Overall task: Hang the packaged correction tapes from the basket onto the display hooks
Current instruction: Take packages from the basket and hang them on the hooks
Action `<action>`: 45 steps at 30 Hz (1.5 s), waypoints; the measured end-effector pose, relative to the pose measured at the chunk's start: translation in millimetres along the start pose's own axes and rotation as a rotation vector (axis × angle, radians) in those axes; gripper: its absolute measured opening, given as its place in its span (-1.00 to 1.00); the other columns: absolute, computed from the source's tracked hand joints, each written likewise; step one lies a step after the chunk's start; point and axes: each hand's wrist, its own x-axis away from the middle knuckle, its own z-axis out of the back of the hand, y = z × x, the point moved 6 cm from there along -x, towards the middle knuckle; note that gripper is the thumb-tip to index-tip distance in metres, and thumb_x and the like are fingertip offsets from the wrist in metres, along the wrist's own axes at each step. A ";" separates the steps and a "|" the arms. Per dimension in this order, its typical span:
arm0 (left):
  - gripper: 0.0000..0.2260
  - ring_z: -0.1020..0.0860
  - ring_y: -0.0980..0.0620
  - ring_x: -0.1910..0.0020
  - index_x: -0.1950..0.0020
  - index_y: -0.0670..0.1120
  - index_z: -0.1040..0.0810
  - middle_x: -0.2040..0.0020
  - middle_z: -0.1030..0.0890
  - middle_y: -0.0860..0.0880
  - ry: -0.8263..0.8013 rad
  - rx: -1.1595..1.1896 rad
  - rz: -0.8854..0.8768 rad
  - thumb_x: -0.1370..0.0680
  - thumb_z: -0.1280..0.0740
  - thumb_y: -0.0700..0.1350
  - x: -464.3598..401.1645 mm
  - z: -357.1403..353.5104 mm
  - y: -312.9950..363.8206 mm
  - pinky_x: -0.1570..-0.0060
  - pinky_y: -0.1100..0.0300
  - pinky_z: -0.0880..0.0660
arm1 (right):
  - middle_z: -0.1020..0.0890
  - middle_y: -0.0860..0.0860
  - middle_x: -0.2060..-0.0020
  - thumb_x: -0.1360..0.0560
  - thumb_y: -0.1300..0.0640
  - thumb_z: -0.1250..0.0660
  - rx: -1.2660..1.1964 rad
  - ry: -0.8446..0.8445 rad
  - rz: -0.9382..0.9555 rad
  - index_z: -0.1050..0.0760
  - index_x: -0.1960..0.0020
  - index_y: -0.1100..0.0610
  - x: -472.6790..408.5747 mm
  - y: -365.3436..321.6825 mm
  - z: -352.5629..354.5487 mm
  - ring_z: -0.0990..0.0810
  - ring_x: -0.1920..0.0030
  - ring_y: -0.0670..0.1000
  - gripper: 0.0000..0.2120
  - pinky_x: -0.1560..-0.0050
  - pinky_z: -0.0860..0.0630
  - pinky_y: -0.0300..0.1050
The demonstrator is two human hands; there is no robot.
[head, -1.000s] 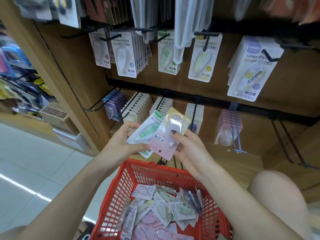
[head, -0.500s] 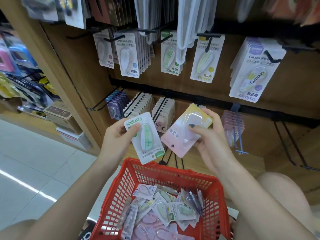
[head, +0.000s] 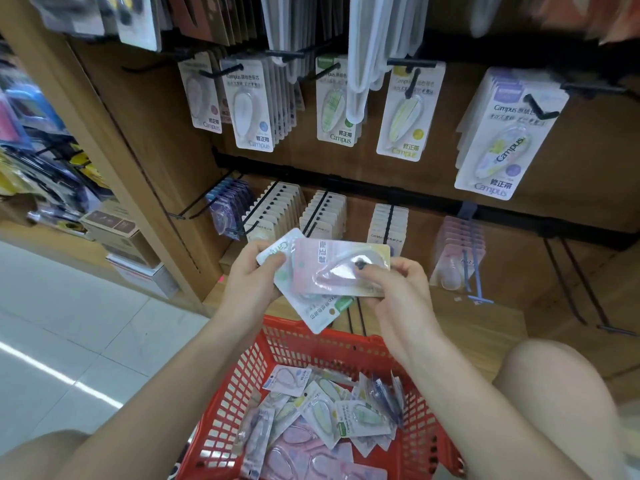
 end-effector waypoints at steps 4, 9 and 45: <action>-0.88 -0.71 -0.12 -0.12 -0.17 -0.06 -0.58 -0.14 -0.72 -0.09 0.029 -0.031 0.009 -0.68 -0.28 -0.19 -5.1 8.5 0.4 -0.13 -0.24 -0.65 | -0.71 0.11 -0.13 -0.52 0.40 -0.42 0.032 -0.092 -0.014 -0.56 -0.32 0.10 -3.6 -6.8 6.0 -0.72 -0.09 0.08 -0.58 -0.08 -0.64 0.05; -0.81 -0.67 0.23 0.11 -0.09 0.11 -0.71 0.00 -0.75 0.12 -0.022 -0.248 -0.089 -0.67 -0.32 -0.11 -8.7 11.3 5.2 0.25 0.33 -0.56 | -0.71 0.08 0.01 -0.52 0.29 -0.47 0.100 -0.057 0.004 -0.55 -0.17 0.19 -4.2 -4.0 11.8 -0.69 0.07 0.00 -0.75 0.03 -0.57 -0.04; -0.66 -0.67 -0.12 -0.21 -0.42 -0.11 -0.42 -0.34 -0.61 -0.14 -0.154 0.065 -0.340 -0.66 -0.32 -0.29 -17.2 -44.8 110.4 -0.15 0.04 -0.64 | -0.67 0.36 -0.13 -0.55 0.41 -0.37 0.224 0.281 -0.093 -0.55 -0.02 0.20 -14.3 38.5 162.1 -0.64 -0.03 0.28 -0.86 -0.09 -0.48 0.19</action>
